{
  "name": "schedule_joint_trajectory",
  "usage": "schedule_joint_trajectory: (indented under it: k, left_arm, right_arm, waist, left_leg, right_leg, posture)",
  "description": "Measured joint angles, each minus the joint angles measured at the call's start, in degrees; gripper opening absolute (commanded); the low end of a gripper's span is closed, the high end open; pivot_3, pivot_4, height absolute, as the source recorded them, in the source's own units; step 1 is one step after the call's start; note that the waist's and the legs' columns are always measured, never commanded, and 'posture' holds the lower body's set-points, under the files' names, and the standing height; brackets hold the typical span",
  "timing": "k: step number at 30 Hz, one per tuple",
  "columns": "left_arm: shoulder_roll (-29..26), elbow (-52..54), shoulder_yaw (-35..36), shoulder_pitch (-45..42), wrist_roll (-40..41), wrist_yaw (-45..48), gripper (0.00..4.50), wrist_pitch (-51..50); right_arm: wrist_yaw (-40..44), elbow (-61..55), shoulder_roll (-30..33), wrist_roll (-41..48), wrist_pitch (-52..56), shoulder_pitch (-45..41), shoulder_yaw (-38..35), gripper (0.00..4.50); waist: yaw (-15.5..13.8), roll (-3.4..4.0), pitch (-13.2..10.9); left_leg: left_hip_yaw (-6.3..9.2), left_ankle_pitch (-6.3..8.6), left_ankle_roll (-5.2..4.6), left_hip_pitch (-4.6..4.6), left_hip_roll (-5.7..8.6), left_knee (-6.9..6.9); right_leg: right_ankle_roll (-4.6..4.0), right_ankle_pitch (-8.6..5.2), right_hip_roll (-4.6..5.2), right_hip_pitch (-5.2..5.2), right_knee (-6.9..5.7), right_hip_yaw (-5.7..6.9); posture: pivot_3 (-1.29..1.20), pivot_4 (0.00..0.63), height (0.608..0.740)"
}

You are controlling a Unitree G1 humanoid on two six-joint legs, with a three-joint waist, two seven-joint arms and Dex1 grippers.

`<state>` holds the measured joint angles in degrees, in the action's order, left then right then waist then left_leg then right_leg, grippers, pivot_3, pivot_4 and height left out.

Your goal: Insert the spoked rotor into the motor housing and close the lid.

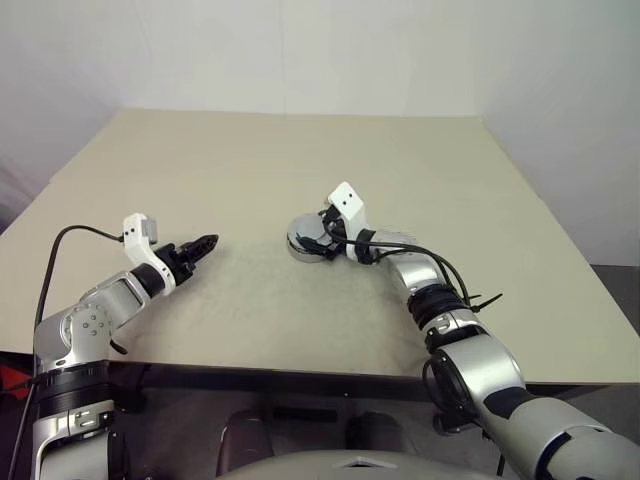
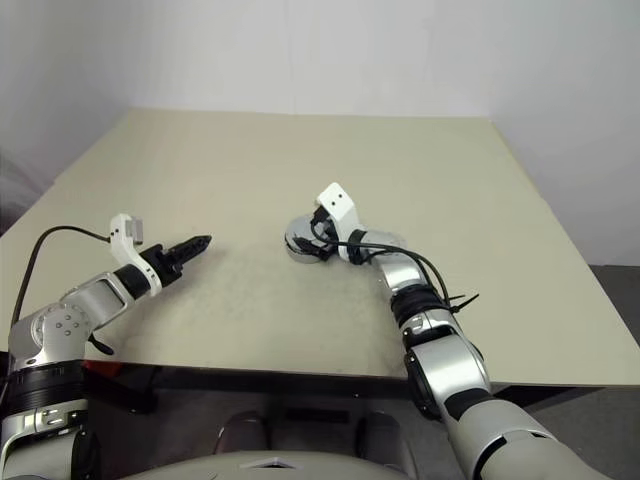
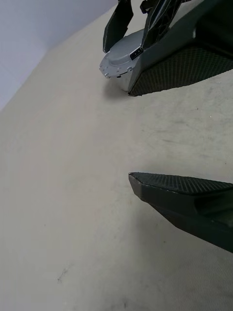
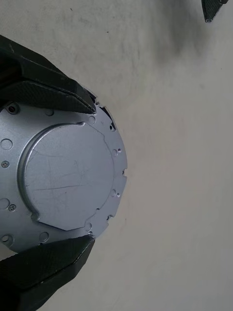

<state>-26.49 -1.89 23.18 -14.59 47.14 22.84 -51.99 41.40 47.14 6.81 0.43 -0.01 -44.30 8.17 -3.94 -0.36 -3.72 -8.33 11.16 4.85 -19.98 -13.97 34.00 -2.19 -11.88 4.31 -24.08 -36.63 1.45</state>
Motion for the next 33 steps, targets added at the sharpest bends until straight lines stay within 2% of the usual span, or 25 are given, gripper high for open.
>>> schedule_joint_trajectory:
  k: [9,12,16,20,33]
  left_arm:
    - [0.00,-0.18,0.02,0.00,-0.21,-0.02,2.64,0.05]
    - [0.00,-0.18,0.02,0.00,-0.29,-0.02,2.64,0.06]
    - [0.02,-0.18,0.02,0.00,-0.40,0.00,2.64,0.07]
    - [0.02,-0.18,0.02,0.00,-0.42,0.01,2.64,0.08]
    - [0.15,-0.19,0.04,0.05,-0.48,0.02,2.64,0.10]
  right_arm:
    - [-0.52,0.10,-0.01,-0.45,-0.16,-0.08,0.00,4.46]
    - [-0.55,0.14,0.04,-0.65,-0.52,-0.08,0.00,3.85]
    - [-0.61,0.44,0.18,-1.39,-1.78,-0.08,0.50,3.85]
    - [-0.43,0.65,0.23,-1.31,-2.06,-0.08,0.45,3.16]
    - [6.58,-1.19,0.87,3.56,4.80,-0.35,-2.05,3.16]
  waist:
    - [-0.01,0.00,0.00]
    - [-0.01,0.00,0.00]
    - [-0.03,0.01,0.00]
    - [-0.05,0.01,0.00]
    - [-0.03,0.00,0.00]
  left_leg:
    - [0.00,0.00,0.00,0.00,0.00,0.00]
    - [0.00,0.00,0.00,0.00,0.00,0.00]
    - [0.00,0.00,0.00,0.00,0.00,-0.01]
    - [0.00,0.00,0.00,0.00,0.01,-0.01]
    - [-0.04,0.01,-0.02,-0.04,0.03,-0.46]
  right_leg:
    - [0.00,0.00,0.00,0.00,0.00,0.00]
    - [0.00,0.00,0.00,0.00,0.00,0.00]
    - [0.00,0.00,0.00,0.00,0.00,0.00]
    - [0.01,0.00,0.01,0.00,0.00,0.00]
    - [-0.01,0.00,-0.01,0.00,0.41,0.03]
  posture:
    - [0.00,0.000,0.740]
    - [0.00,0.000,0.740]
    - [0.00,0.000,0.740]
    - [0.00,0.000,0.740]
    - [0.00,0.000,0.740]
